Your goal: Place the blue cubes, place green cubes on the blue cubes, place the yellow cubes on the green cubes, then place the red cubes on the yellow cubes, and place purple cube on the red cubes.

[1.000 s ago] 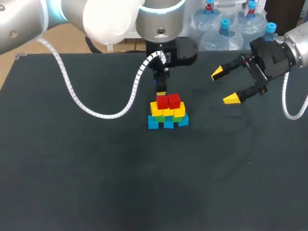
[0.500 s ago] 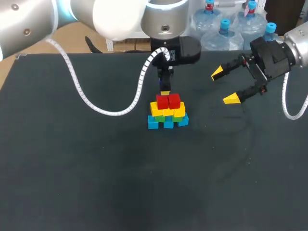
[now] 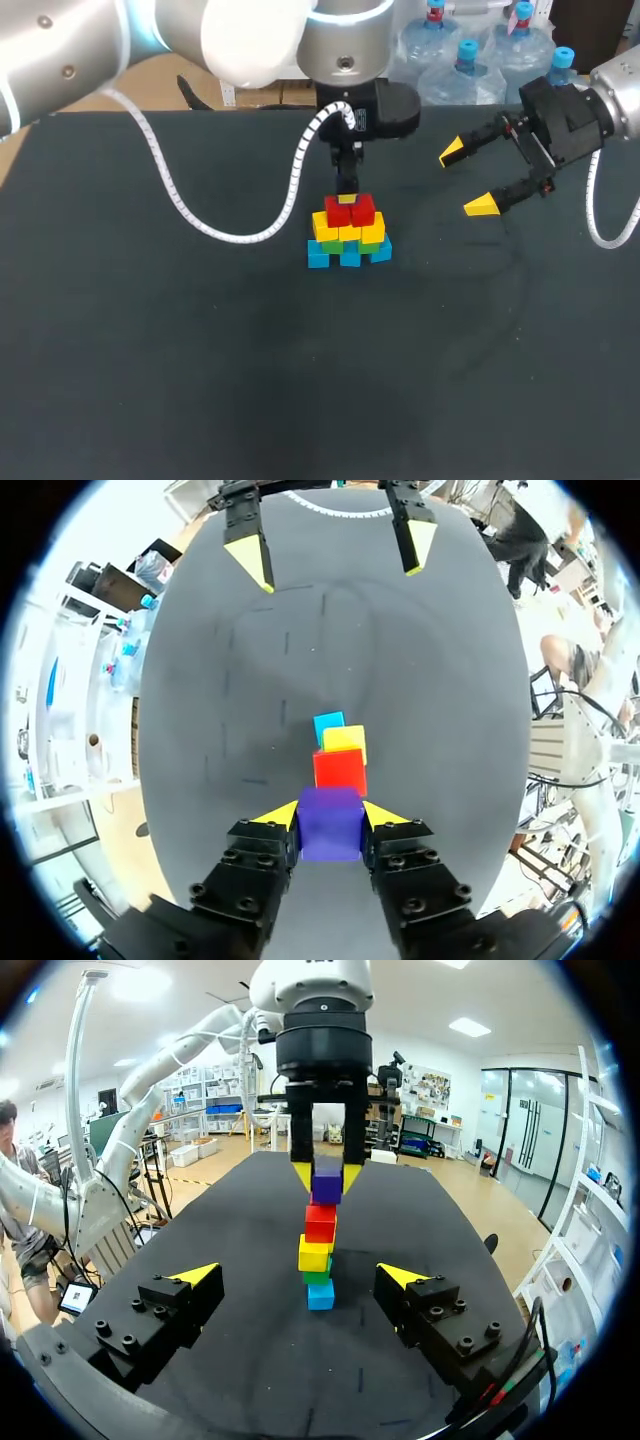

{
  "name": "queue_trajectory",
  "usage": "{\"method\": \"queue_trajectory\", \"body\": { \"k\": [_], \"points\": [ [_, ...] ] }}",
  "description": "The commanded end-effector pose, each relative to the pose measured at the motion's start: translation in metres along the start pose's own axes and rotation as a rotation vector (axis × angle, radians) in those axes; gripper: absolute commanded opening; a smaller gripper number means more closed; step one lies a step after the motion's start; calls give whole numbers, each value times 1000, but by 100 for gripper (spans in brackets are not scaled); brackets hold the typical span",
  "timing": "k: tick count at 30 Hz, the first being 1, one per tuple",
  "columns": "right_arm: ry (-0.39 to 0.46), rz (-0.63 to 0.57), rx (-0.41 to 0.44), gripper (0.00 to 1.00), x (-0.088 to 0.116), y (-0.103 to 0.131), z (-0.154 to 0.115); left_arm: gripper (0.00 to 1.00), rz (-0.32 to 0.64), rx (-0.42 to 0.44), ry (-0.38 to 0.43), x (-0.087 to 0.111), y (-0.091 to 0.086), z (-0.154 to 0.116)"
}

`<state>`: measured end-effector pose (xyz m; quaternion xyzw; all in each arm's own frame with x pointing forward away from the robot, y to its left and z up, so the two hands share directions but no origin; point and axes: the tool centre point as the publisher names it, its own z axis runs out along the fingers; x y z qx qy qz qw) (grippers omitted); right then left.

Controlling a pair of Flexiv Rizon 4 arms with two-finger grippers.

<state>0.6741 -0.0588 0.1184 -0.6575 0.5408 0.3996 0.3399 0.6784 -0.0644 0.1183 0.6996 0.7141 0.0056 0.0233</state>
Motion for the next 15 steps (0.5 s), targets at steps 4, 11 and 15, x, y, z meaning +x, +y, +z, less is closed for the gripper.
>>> {"method": "queue_trajectory", "body": {
  "k": [4,11,15],
  "points": [
    [0,-1,1,100,0,0,0,0,2,9,-1,2,3,3],
    [0,-1,1,100,0,0,0,4,9,9,5,0,6,4],
    [0,-1,1,100,0,0,0,5,21,8,11,-3,9,6]
  ]
}}
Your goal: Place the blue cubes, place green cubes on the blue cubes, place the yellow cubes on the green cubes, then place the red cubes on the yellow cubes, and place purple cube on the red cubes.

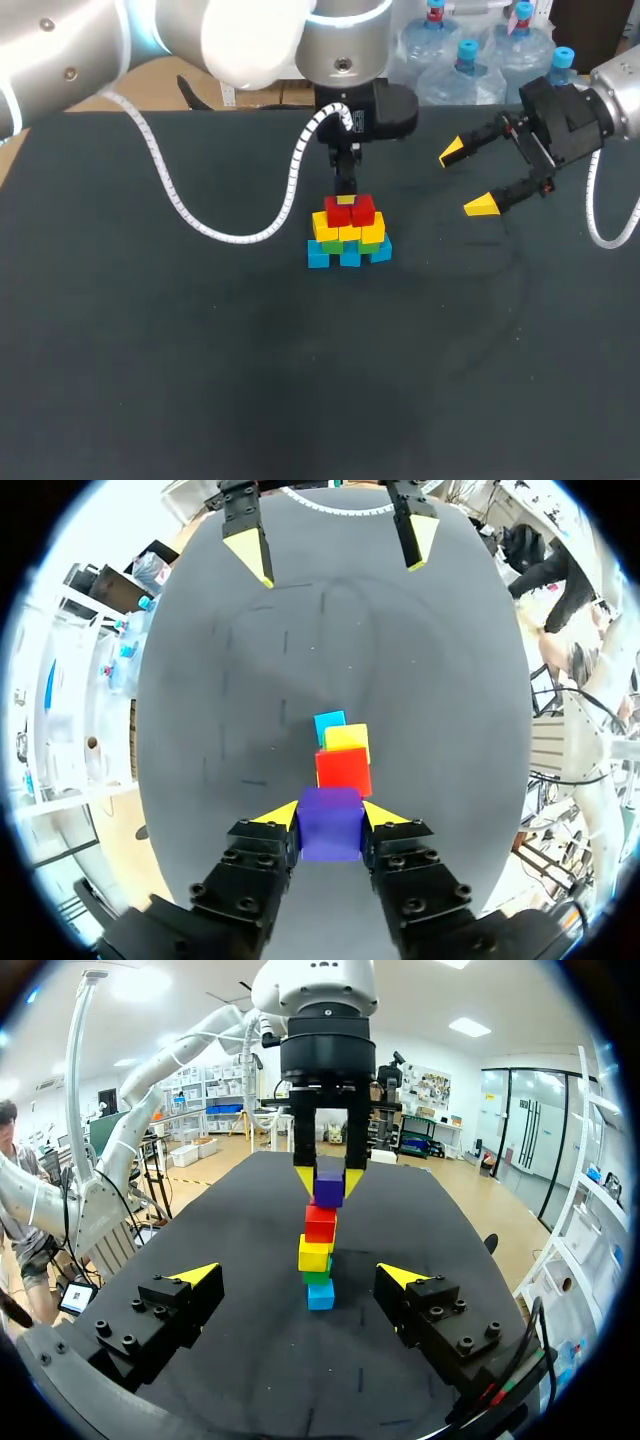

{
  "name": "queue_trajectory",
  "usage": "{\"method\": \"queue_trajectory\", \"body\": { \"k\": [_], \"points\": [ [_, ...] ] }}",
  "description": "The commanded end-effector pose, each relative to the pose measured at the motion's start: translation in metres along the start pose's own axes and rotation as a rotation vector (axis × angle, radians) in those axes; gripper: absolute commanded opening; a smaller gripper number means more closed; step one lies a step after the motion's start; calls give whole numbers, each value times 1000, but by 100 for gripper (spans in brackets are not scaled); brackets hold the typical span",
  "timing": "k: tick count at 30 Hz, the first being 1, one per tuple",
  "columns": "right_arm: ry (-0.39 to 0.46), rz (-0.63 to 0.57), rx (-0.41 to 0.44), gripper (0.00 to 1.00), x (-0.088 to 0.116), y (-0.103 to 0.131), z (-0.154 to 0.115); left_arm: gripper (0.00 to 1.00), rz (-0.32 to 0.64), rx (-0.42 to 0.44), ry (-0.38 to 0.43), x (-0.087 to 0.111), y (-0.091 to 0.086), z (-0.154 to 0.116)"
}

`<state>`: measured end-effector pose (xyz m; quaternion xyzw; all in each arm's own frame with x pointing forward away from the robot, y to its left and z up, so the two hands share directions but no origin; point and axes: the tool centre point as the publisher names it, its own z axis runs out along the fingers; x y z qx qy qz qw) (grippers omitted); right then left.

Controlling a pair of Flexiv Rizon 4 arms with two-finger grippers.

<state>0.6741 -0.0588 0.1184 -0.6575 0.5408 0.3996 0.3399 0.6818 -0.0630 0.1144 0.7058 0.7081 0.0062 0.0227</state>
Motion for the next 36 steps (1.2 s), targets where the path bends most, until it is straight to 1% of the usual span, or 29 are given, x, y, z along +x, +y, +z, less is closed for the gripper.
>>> {"method": "queue_trajectory", "body": {
  "k": [1,5,17,22,27,36],
  "points": [
    [0,-1,1,100,0,0,0,5,5,7,10,-4,6,2],
    [0,-1,1,100,0,0,0,5,5,6,10,-4,7,2],
    [0,-1,1,100,0,0,0,10,4,16,11,-3,7,5],
    [0,-1,1,100,0,0,0,27,9,18,7,-4,7,4],
    [0,-1,1,100,0,0,0,25,13,14,4,-4,6,1],
    [0,-1,1,100,0,0,0,25,10,12,10,-3,0,-2]
  ]
}}
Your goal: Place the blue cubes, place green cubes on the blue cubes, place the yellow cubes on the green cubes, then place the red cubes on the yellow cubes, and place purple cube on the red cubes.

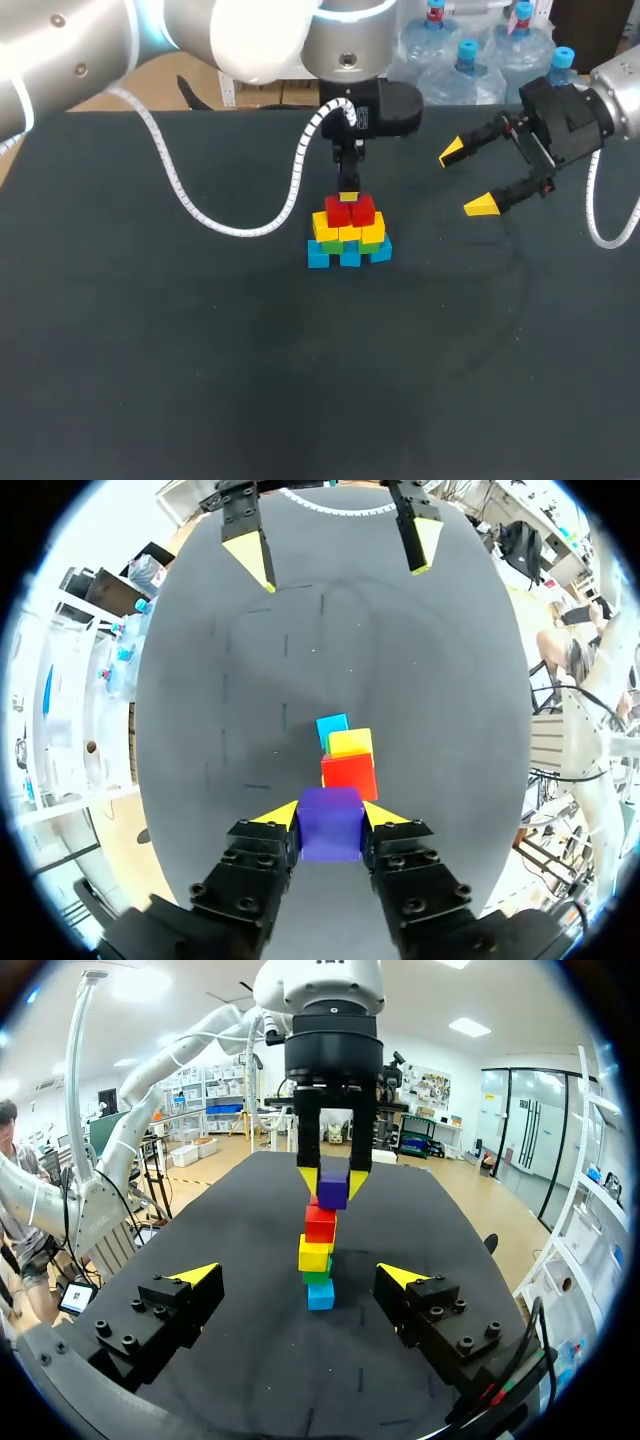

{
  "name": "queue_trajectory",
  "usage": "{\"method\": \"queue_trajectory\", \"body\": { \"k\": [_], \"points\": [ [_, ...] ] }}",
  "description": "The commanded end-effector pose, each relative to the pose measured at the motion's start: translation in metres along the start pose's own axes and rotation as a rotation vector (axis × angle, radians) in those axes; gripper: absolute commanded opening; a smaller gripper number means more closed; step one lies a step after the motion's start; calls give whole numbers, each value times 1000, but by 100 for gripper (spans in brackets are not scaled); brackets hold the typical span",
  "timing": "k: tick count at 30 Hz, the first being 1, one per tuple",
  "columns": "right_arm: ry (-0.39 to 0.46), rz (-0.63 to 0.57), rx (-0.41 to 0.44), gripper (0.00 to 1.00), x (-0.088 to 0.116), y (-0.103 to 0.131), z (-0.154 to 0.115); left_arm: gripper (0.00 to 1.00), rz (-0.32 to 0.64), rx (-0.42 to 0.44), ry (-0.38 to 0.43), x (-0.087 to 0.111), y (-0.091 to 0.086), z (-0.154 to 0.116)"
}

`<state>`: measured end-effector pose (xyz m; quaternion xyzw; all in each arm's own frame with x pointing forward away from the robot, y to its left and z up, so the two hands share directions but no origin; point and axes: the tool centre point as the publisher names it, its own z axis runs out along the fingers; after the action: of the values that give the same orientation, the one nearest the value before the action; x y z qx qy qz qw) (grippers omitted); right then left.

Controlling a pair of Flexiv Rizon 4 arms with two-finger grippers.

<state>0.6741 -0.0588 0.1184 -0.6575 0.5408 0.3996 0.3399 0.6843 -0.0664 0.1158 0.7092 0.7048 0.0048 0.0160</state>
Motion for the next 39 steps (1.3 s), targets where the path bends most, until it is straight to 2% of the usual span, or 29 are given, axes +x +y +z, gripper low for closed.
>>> {"method": "queue_trajectory", "body": {
  "k": [1,12,19,21,27,28,29,30,34,39],
  "points": [
    [0,-1,1,100,0,0,0,25,0,2,3,0,-3,-1],
    [0,-1,1,100,0,0,0,25,2,24,7,-2,-3,5],
    [0,-1,1,100,0,0,0,40,7,22,8,-2,-2,5],
    [0,-1,1,100,0,0,0,47,11,19,6,-3,-2,3],
    [0,-1,1,100,0,0,0,44,13,15,6,-2,-5,1],
    [0,-1,1,100,0,0,0,49,13,14,5,-2,-6,1],
    [0,-1,1,100,0,0,0,82,14,14,4,-2,-6,1],
    [0,-1,1,100,0,0,0,100,13,13,3,-2,-7,0],
    [0,-1,1,100,0,0,0,100,11,5,-15,0,-8,-2],
    [0,-1,1,100,0,0,0,100,14,-50,-102,15,-7,-14]
  ]
}}
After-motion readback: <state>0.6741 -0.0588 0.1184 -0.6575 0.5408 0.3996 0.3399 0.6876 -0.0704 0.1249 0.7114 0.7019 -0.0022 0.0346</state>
